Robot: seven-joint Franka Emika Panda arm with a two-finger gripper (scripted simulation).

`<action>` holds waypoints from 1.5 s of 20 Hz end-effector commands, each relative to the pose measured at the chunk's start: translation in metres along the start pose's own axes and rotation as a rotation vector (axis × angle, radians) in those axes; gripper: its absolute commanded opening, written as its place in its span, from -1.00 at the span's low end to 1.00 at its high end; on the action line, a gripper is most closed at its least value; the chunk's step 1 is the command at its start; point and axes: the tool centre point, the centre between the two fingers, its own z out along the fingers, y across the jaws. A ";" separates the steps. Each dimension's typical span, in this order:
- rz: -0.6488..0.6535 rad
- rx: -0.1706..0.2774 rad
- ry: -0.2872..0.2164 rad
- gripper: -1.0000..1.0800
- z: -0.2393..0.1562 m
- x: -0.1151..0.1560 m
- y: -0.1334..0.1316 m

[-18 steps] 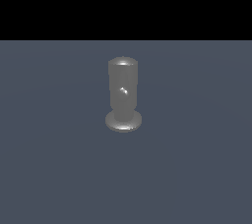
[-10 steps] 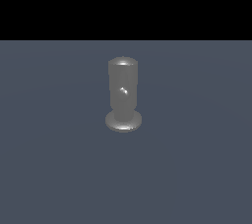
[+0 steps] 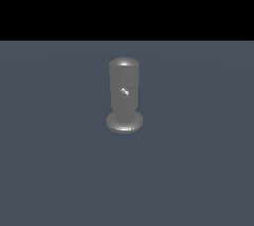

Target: Turn on the faucet by rotating a designated handle.

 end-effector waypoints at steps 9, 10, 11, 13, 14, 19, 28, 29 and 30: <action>0.004 0.009 0.014 -1.00 0.084 0.014 -0.017; 0.004 0.009 0.015 -1.00 0.092 0.015 -0.019; 0.005 0.010 0.017 -1.00 0.100 0.016 -0.020; 0.005 0.012 0.019 -1.00 0.114 0.019 -0.024; 0.005 0.013 0.021 -1.00 0.122 0.021 -0.025; 0.006 0.016 0.026 -1.00 0.155 0.028 -0.033; 0.006 0.020 0.032 -1.00 0.191 0.038 -0.041; 0.006 0.020 0.033 -1.00 0.194 0.039 -0.042; 0.006 0.021 0.033 -1.00 0.196 0.040 -0.042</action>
